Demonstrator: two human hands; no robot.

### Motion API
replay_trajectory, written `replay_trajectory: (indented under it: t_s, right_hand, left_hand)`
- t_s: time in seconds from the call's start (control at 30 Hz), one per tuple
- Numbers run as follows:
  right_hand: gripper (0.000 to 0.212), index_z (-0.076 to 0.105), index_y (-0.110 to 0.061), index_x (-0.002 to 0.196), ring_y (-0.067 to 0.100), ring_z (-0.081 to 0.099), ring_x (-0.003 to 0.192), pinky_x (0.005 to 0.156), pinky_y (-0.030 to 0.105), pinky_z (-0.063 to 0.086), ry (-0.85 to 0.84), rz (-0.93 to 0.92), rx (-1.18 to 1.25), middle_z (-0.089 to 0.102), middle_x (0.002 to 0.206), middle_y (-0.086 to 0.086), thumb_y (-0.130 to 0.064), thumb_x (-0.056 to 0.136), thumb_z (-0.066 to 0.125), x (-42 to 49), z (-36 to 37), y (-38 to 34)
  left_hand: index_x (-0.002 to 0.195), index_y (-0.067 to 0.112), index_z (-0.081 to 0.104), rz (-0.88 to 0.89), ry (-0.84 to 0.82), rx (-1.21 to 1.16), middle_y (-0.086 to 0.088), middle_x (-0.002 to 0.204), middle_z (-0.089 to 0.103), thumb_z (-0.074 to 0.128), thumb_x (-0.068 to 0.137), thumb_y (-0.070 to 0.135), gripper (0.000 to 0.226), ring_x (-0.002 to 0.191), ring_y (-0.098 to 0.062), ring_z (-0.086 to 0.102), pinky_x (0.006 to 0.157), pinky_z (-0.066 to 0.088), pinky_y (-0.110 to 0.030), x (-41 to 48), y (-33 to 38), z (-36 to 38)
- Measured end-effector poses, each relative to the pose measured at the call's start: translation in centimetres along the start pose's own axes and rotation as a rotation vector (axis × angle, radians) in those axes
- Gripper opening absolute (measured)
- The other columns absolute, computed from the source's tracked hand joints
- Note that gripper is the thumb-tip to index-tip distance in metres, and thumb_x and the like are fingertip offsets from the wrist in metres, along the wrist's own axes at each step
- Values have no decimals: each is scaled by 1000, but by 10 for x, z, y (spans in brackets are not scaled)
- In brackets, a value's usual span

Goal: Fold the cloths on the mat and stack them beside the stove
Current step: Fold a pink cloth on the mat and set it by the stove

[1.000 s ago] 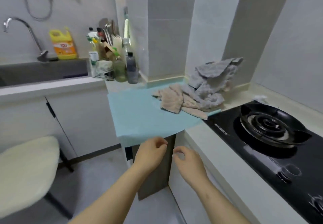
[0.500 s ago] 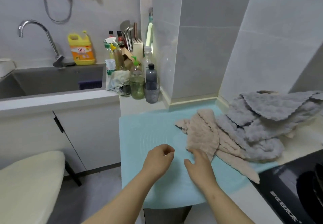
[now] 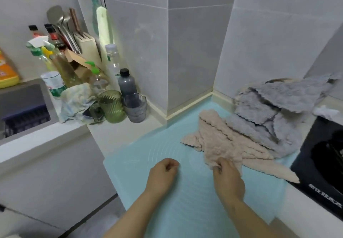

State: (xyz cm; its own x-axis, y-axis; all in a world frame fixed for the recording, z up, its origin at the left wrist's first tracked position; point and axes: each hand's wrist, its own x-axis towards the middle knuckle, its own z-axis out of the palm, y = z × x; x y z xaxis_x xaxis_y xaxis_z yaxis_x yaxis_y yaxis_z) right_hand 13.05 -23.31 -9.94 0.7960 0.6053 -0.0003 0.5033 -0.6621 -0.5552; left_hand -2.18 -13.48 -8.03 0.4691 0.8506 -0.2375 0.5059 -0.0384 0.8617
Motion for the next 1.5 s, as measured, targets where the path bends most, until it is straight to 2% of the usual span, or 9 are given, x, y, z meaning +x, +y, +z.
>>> replay_trajectory:
  t_s: [0.17, 0.33, 0.53, 0.73, 0.87, 1.0, 1.1, 1.27, 1.5]
  right_hand:
    - [7, 59, -18, 91, 23, 50, 92, 72, 34, 42, 109, -5, 194, 59, 88, -4, -18, 92, 52, -19, 2, -27]
    - [17, 48, -23, 77, 17, 49, 77, 59, 25, 33, -135, -63, 276, 51, 73, -5, -20, 93, 50, -40, -2, -49]
    - [11, 59, -15, 81, 7, 47, 65, 59, 20, 35, -317, -123, 452, 56, 72, -5, -18, 91, 55, -63, -9, -72]
    - [12, 60, -28, 82, 1, 56, 74, 66, 13, 42, -422, -214, 564, 63, 76, -12, -18, 86, 63, -83, 3, -101]
    - [22, 54, -34, 94, -3, 57, 87, 73, 12, 42, -378, -289, 419, 63, 91, -16, -28, 80, 69, -91, 5, -108]
    - [8, 57, -31, 92, 16, 52, 93, 77, 30, 34, -169, -422, -42, 57, 88, -13, -33, 85, 53, -88, 0, -101]
    - [16, 61, -27, 101, 19, 47, 98, 76, 30, 27, -108, -411, -27, 53, 93, -10, -28, 87, 53, -85, -5, -97]
    - [7, 51, -29, 95, 14, 47, 97, 90, 29, 30, -150, -358, -28, 54, 93, -10, -34, 90, 50, -87, -8, -91]
    - [9, 40, -27, 88, 16, 47, 73, 71, 24, 31, -337, -348, -53, 49, 66, -7, -19, 87, 43, -93, -11, -78]
  left_hand:
    - [82, 32, 59, 81, -120, 20, 14, 81, 61, 47, 91, 10, 27, 75, -6, 56, 69, 41, -18, 12, -3, -23]
    - [92, 30, 56, 67, -238, -106, -3, 98, 62, 33, 81, -10, 47, 78, -12, 60, 68, 41, -18, -1, -12, -32]
    - [111, 37, 39, 215, -354, 12, 18, 109, 48, 59, 83, 5, 47, 94, -2, 50, 81, 41, -9, -27, -18, -43]
    - [79, 27, 57, 227, -76, -14, 4, 96, 64, 68, 80, 16, 15, 95, -12, 58, 79, 43, -19, -37, -22, -71]
    - [74, 24, 62, 227, -45, -72, 12, 98, 68, 70, 75, 8, 18, 97, -9, 61, 87, 49, -31, -44, -21, -94]
    - [74, 18, 59, 205, 5, -162, 9, 85, 66, 63, 81, 4, 16, 78, -12, 58, 75, 45, -28, -45, -17, -108]
    - [74, 18, 53, 179, 32, -174, 5, 70, 51, 58, 85, 5, 17, 68, -12, 43, 64, 33, -25, -43, -14, -112]
    - [81, 19, 50, 131, 32, -172, 2, 76, 52, 49, 88, 8, 13, 75, -15, 46, 71, 35, -28, -40, -17, -112]
    - [79, 36, 57, 256, -211, 371, 6, 83, 64, 53, 76, 33, 6, 79, -15, 58, 68, 42, -29, -38, -36, -119]
